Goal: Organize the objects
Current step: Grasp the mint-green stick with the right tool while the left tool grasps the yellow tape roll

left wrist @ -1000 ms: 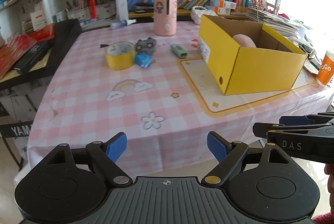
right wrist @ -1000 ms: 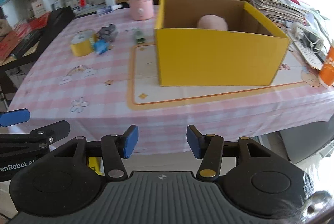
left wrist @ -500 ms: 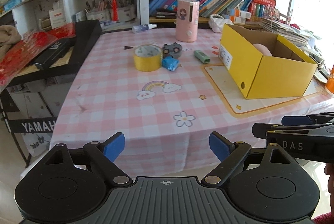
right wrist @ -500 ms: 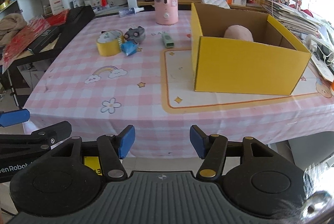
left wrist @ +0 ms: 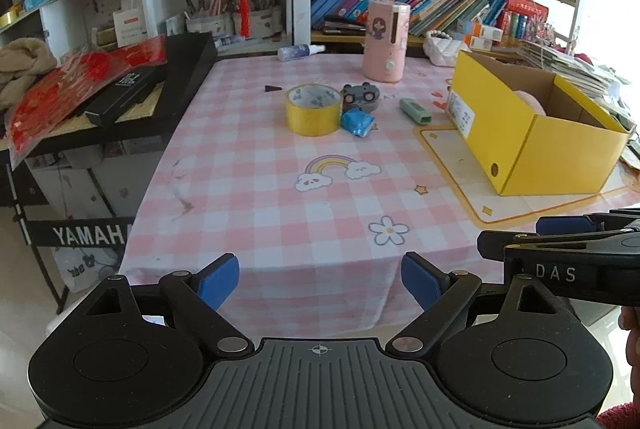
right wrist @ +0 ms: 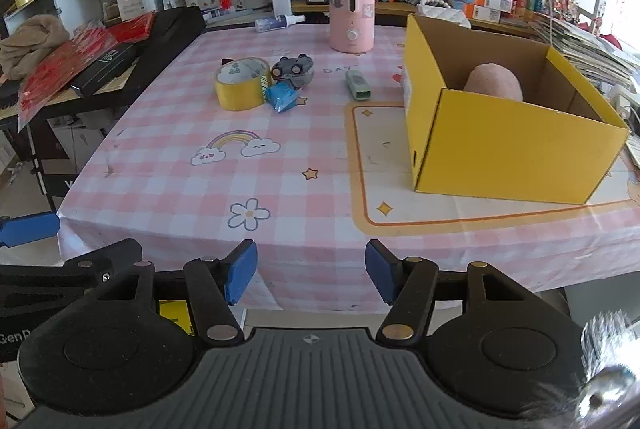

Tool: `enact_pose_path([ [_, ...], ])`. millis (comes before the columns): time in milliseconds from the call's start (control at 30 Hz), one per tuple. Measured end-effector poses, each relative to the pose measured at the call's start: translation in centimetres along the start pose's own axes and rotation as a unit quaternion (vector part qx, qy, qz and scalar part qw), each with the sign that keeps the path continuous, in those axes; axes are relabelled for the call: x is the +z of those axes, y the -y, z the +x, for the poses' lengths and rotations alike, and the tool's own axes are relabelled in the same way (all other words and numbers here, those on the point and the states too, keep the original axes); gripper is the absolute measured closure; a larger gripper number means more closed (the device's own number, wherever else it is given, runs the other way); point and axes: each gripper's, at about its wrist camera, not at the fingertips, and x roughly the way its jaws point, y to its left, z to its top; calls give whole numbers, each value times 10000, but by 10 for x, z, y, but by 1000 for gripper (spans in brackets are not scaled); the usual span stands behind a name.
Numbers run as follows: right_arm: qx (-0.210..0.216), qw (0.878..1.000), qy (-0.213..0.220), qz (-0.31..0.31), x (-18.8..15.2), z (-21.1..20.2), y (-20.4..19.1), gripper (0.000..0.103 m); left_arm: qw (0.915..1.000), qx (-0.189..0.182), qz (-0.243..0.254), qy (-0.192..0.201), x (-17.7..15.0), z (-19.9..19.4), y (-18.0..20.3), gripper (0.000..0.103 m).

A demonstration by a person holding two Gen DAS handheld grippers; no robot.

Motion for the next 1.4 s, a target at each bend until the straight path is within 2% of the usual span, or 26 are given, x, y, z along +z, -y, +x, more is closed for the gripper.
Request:
enact_pose_path([
  [500, 154, 9997, -150, -121, 46, 54, 0, 44, 9997, 123, -172, -128, 39, 51, -10, 13],
  [800, 153, 9996, -163, -145, 88, 91, 14, 44, 9994, 128, -255, -174, 71, 91, -8, 13],
  [1200, 177, 9997, -124, -83, 147, 144, 29, 44, 9990, 344, -223, -160, 110, 143, -8, 14],
  [1400, -31, 10000, -79, -42, 169, 174, 33, 45, 9984, 485, -228, -204, 131, 176, -11, 15],
])
